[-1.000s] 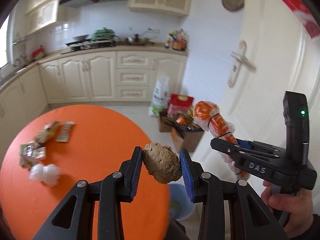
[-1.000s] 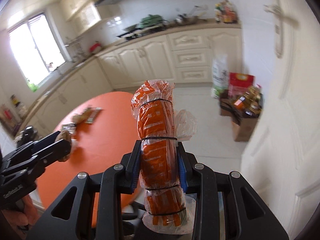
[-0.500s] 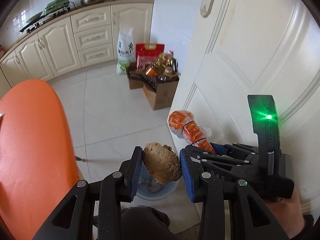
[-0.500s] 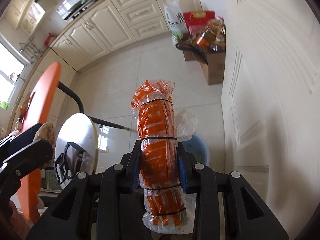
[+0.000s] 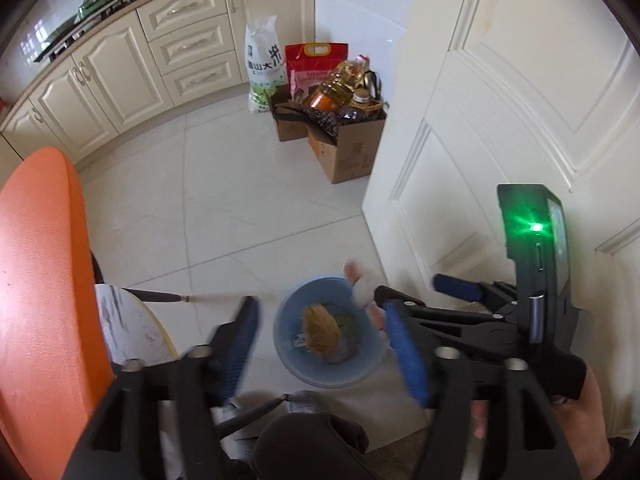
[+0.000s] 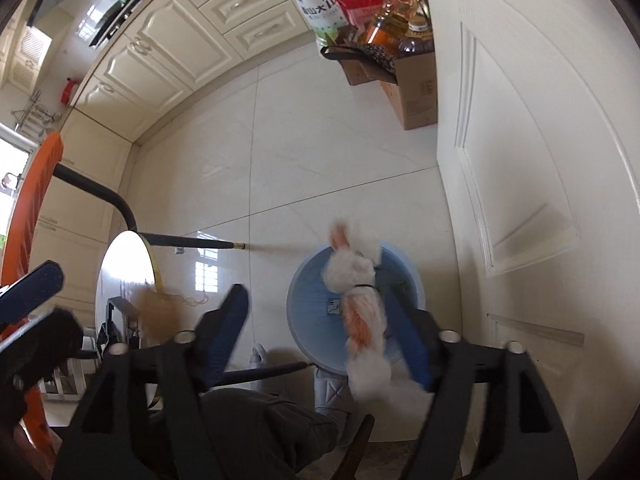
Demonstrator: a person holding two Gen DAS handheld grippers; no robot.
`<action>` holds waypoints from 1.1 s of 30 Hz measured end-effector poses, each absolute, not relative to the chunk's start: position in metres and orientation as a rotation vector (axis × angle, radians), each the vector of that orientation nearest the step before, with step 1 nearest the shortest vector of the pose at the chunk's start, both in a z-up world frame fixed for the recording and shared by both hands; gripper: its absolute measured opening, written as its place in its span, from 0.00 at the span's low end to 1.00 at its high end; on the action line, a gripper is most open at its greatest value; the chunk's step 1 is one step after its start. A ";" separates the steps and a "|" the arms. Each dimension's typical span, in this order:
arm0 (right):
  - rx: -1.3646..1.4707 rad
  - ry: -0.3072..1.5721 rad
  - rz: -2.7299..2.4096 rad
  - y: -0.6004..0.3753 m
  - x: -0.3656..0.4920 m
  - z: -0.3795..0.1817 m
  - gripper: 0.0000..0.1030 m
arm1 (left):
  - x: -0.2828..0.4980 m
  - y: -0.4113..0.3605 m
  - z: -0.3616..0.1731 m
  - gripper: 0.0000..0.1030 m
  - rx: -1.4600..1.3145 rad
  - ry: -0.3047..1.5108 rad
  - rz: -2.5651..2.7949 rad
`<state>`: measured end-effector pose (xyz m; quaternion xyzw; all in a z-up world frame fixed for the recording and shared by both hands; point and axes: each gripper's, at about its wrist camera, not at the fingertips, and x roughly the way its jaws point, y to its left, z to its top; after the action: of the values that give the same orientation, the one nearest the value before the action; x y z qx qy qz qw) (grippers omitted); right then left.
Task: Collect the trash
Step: 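Carry the ginger and sausage pack to the blue bin and release both, then return both open tools to the orange table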
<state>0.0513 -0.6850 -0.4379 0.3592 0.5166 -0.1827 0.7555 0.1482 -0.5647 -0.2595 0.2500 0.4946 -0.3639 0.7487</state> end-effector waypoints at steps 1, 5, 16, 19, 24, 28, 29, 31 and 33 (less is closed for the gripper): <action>0.780 1.127 -0.403 -0.685 0.051 -0.437 0.79 | 0.147 -0.564 -0.259 0.78 0.553 1.067 -0.787; 0.761 1.131 -0.451 -0.688 0.045 -0.432 0.89 | 0.139 -0.566 -0.270 0.88 0.564 1.048 -0.774; 0.707 1.099 -0.503 -0.679 0.038 -0.384 1.00 | 0.103 -0.515 -0.214 0.94 0.467 0.937 -0.807; 0.678 1.048 -0.502 -0.671 0.040 -0.352 1.00 | 0.094 -0.486 -0.190 0.96 0.416 0.890 -0.817; 0.601 0.928 -0.473 -0.646 0.049 -0.283 1.00 | 0.080 -0.417 -0.145 0.99 0.298 0.788 -0.799; 0.536 0.848 -0.422 -0.614 0.061 -0.234 1.00 | 0.069 -0.348 -0.122 0.99 0.223 0.723 -0.733; 0.518 0.821 -0.401 -0.602 0.065 -0.219 1.00 | 0.068 -0.330 -0.117 0.99 0.202 0.710 -0.711; 0.489 0.783 -0.362 -0.580 0.073 -0.196 1.00 | 0.059 -0.296 -0.114 0.99 0.169 0.693 -0.671; 0.457 0.748 -0.326 -0.557 0.081 -0.175 1.00 | 0.054 -0.259 -0.106 0.99 0.132 0.672 -0.620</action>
<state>0.0808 -0.5571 -0.1745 0.2204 0.3605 -0.1571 0.8926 0.0545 -0.2588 -0.1056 0.0637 0.3241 -0.2991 0.8952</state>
